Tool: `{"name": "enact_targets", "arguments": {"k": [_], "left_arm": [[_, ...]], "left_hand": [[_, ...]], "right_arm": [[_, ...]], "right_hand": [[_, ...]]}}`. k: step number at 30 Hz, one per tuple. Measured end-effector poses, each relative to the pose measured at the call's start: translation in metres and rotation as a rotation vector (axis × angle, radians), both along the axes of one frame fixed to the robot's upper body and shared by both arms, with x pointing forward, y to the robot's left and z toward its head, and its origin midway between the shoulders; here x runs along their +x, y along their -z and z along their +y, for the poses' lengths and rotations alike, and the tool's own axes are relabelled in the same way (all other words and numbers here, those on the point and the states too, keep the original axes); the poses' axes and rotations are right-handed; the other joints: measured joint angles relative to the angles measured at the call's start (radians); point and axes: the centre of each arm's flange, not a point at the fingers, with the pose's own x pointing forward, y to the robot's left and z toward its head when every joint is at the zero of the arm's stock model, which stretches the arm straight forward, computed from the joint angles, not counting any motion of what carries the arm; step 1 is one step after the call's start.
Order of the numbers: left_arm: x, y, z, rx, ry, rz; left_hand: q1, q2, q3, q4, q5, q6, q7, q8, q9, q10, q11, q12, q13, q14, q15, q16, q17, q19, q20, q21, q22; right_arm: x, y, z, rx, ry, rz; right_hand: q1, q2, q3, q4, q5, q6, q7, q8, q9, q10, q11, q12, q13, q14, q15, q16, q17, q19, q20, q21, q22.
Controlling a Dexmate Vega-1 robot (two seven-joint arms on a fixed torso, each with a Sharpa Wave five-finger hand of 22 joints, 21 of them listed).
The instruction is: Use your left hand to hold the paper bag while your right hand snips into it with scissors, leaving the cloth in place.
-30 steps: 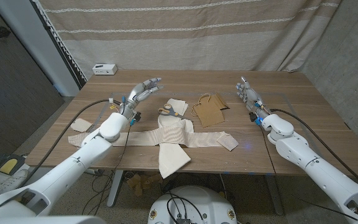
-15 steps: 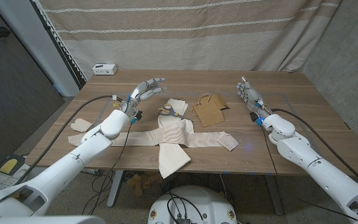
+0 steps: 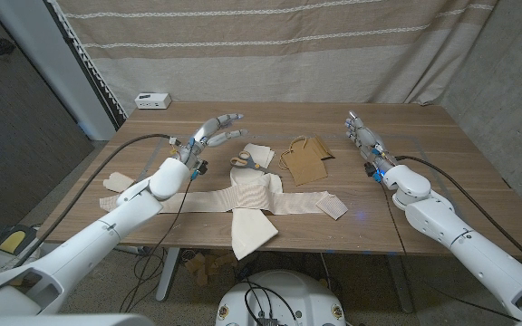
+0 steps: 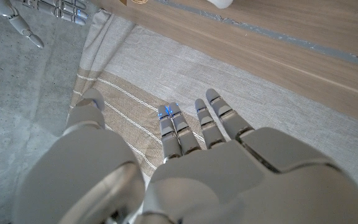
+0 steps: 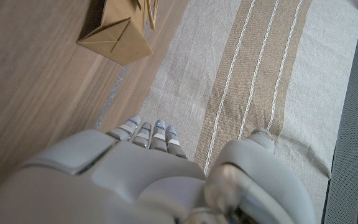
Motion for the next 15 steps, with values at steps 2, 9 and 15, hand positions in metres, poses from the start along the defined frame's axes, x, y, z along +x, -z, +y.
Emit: {"name": "enact_targets", "arguments": {"k": [2,9,15], "left_arm": [[-0.0018,-0.0009,-0.0018,0.017,-0.011,-0.014],[-0.0042,0.0005,-0.0048,0.069,-0.047,-0.039],[-0.0048,0.0014,-0.0075,0.109,-0.070,-0.055]], "left_hand": [[0.000,0.000,0.000,0.000,0.000,0.000,0.000,0.000,0.000,0.003,0.000,0.000,0.000,0.000,0.000,0.000,0.000,0.003,-0.003,0.000,0.000],[0.000,0.000,0.000,0.000,0.007,0.004,-0.004,0.000,0.001,0.007,-0.004,0.006,0.000,0.011,0.000,0.001,0.000,0.003,-0.003,0.000,0.000],[0.007,-0.007,0.000,0.000,0.018,-0.092,-0.012,-0.030,0.005,0.021,-0.011,0.010,0.008,0.033,-0.003,0.001,0.004,0.004,-0.002,0.000,0.004]], "right_arm": [[-0.0007,0.0000,0.0005,-0.004,0.005,-0.003],[-0.0031,0.0003,0.0023,-0.007,0.007,-0.011],[-0.0051,0.0007,0.0029,-0.008,0.008,-0.015]], "right_hand": [[0.000,0.000,0.000,0.000,0.000,0.000,0.000,0.000,0.000,-0.005,0.005,0.000,0.000,0.000,0.000,0.000,0.000,0.000,0.000,0.000,0.000],[0.004,0.004,0.000,0.000,0.000,0.000,0.000,0.000,0.000,-0.006,0.005,0.000,0.000,0.005,0.005,0.000,0.000,0.000,0.000,0.000,0.000],[0.011,0.012,0.004,-0.004,0.000,0.000,0.000,0.000,0.000,-0.006,0.005,0.000,0.000,0.005,0.005,0.000,0.000,0.006,0.005,0.000,0.000]]}}
